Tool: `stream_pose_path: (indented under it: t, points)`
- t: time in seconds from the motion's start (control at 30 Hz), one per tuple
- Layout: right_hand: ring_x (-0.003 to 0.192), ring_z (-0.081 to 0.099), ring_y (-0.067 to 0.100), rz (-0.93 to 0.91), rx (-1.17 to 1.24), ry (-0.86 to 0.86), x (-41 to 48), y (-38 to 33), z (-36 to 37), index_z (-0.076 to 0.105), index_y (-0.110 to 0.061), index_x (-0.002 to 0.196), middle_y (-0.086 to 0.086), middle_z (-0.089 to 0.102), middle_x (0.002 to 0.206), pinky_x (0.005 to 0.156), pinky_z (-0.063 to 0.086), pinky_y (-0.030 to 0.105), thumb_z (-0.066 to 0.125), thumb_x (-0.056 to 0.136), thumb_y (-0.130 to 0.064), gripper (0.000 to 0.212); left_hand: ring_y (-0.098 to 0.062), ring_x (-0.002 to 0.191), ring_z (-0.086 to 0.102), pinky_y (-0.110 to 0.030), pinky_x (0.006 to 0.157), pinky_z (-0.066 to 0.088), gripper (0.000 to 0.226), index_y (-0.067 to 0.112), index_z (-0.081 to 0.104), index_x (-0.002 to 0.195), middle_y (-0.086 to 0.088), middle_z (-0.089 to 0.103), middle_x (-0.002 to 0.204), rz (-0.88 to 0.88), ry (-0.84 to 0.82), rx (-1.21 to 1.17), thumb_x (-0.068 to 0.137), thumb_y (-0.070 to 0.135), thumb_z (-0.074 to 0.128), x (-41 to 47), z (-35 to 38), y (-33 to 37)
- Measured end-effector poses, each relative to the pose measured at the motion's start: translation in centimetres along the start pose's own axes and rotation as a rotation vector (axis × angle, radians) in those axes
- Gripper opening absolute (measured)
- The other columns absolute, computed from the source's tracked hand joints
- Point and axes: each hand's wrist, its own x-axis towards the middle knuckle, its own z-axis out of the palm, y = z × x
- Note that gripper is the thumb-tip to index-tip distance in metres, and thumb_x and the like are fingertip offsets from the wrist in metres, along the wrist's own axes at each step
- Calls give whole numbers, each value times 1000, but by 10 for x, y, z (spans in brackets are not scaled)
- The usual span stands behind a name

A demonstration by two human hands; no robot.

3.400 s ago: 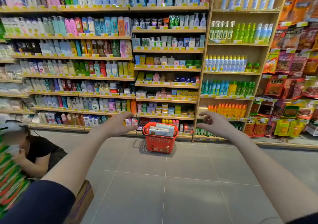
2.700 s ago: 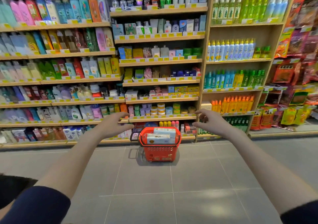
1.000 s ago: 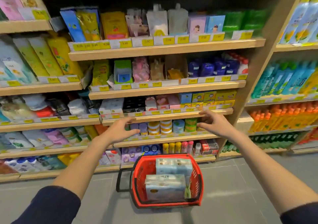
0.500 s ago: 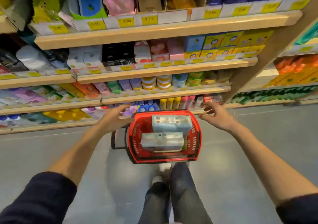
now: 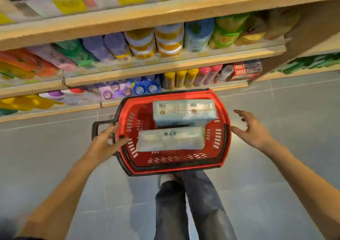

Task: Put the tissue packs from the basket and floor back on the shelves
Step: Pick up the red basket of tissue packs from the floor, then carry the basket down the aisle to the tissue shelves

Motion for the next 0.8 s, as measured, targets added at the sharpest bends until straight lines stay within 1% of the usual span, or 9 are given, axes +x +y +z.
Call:
stream_pose_path:
  t: [0.1,0.23,0.33,0.43,0.5,0.57,0.63,0.7,0.8]
  points:
    - [125,42,34,-1,-47,-8,27,39,35,40,-10,136,19,47,135,102,34,43,66,81,-26,63,-19,116,47,-40,99,39,55,30,47,129,3,49,126,-17,22,38,78,32,68,35,23,-43]
    - [122,45,33,29,-19,-15,57,82,75,35,-17,139,16,47,135,97,40,46,56,71,-54,80,-27,133,36,-47,107,32,68,32,39,137,-8,39,143,-76,112,179,76,42,69,68,49,-89]
    - [119,49,32,37,11,12,72,107,99,32,-22,140,14,46,133,97,43,44,65,78,-39,73,-31,121,46,-48,100,40,82,43,30,139,-11,44,134,-123,127,120,68,56,69,84,67,-113]
    - [113,50,27,9,35,48,81,117,117,28,-25,142,16,48,130,94,40,34,58,75,-42,75,-33,116,50,-51,98,42,93,51,16,141,-12,49,128,-110,179,108,62,61,66,94,84,-124]
    - [104,48,19,-22,58,81,85,118,126,26,-30,140,18,50,125,90,37,29,55,73,-40,74,-36,117,48,-51,99,40,94,51,16,141,-16,49,127,-117,253,81,60,59,63,98,91,-128]
    - [99,46,14,-49,80,157,89,119,135,27,-33,138,15,53,119,87,38,27,56,74,-37,70,-30,119,48,-47,99,41,89,57,16,137,-12,48,131,-69,306,35,60,62,62,101,94,-126]
    - [97,50,14,-68,104,241,91,119,141,31,-32,136,8,54,114,85,41,27,61,77,-34,67,-19,119,47,-37,98,38,81,62,19,126,-6,47,138,-25,358,-43,69,46,73,105,97,-124]
    - [98,53,16,-77,130,288,91,121,145,34,-33,135,9,56,117,85,45,31,67,81,-26,64,-13,114,45,-34,97,38,75,63,21,117,-3,47,139,-23,400,-99,77,27,73,109,101,-124]
    - [99,55,19,-85,119,304,91,122,145,35,-35,133,14,57,120,86,48,36,64,82,-21,61,-10,110,43,-35,98,39,71,60,22,121,6,47,132,-5,425,-110,80,24,68,110,105,-125]
